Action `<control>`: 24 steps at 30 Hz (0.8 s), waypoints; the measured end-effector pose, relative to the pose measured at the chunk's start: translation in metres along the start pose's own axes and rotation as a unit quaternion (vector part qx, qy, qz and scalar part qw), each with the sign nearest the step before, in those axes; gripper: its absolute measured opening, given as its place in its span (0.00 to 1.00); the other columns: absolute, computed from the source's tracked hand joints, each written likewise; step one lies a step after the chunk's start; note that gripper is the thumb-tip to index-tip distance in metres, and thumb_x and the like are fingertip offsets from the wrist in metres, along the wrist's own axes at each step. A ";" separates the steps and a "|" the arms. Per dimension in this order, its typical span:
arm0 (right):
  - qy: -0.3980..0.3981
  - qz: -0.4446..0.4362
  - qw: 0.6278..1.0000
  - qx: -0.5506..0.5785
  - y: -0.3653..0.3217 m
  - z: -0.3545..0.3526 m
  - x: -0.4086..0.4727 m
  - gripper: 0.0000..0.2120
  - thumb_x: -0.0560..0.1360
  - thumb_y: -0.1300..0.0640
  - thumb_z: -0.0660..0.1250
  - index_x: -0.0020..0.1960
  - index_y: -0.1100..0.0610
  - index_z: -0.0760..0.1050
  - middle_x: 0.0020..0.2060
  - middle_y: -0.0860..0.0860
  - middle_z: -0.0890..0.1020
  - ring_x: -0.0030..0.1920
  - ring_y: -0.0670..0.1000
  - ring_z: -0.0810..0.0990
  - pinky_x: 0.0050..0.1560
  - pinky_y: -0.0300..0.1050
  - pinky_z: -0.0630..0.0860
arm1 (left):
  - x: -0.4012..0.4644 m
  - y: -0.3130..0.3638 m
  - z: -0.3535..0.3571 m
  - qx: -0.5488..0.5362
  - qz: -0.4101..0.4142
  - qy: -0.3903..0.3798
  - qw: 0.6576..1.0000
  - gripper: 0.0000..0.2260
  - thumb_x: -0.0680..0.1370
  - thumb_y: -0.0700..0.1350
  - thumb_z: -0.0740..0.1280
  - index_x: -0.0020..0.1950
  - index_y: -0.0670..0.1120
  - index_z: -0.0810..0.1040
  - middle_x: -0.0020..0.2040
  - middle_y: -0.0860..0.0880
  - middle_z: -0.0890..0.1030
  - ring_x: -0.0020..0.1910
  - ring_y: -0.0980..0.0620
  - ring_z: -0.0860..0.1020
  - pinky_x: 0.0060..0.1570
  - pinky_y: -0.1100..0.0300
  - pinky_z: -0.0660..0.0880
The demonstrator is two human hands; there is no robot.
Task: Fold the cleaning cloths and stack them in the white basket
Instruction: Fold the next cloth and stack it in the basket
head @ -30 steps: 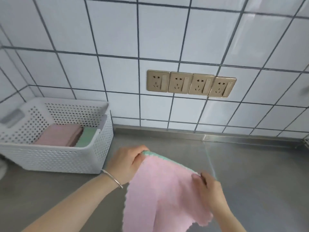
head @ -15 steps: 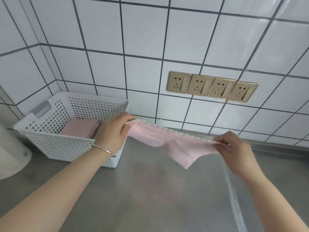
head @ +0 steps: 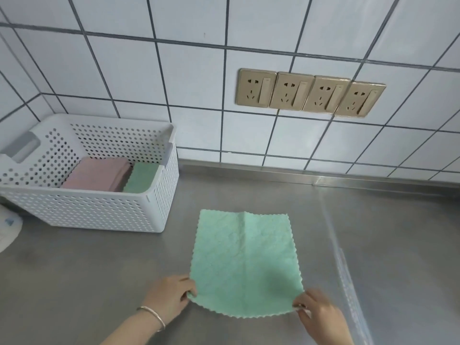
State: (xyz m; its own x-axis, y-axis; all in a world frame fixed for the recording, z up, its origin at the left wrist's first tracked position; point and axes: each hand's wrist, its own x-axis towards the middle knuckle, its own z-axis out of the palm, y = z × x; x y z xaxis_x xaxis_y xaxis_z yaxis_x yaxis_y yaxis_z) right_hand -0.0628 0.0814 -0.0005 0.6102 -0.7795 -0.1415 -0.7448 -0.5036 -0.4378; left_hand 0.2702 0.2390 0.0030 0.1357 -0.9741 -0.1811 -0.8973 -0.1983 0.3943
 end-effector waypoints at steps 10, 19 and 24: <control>-0.257 0.159 0.951 0.058 -0.017 -0.059 0.056 0.22 0.70 0.35 0.64 0.59 0.45 0.76 0.53 0.43 0.81 0.46 0.40 0.78 0.54 0.33 0.72 | 0.031 -0.012 -0.020 -0.261 -0.194 -0.057 0.944 0.12 0.73 0.42 0.68 0.43 0.62 0.77 0.44 0.59 0.81 0.42 0.63 0.79 0.45 0.71 0.70; -0.037 0.389 0.909 0.149 -0.008 -0.025 0.174 0.10 0.73 0.58 0.62 0.51 0.57 0.79 0.42 0.56 0.82 0.43 0.56 0.79 0.43 0.43 0.76 | 0.160 -0.021 -0.021 -0.283 -0.399 0.081 0.868 0.17 0.76 0.45 0.64 0.26 0.45 0.74 0.23 0.52 0.77 0.27 0.53 0.77 0.34 0.64 0.71; -0.034 0.394 0.914 0.093 -0.010 -0.009 0.182 0.13 0.74 0.59 0.59 0.31 0.54 0.68 0.32 0.54 0.74 0.36 0.56 0.73 0.34 0.40 0.67 | 0.169 -0.014 -0.018 -0.091 -0.412 0.079 0.903 0.09 0.76 0.46 0.61 0.47 0.49 0.82 0.47 0.47 0.83 0.48 0.43 0.79 0.40 0.62 0.68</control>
State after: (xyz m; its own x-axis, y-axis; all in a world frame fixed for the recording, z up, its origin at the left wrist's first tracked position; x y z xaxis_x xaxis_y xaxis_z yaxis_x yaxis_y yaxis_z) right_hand 0.0533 -0.0590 -0.0137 -0.0761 -0.8445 -0.5301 -0.9052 0.2815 -0.3184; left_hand 0.3133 0.0752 -0.0167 0.7969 -0.4877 -0.3564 -0.3820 -0.8640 0.3281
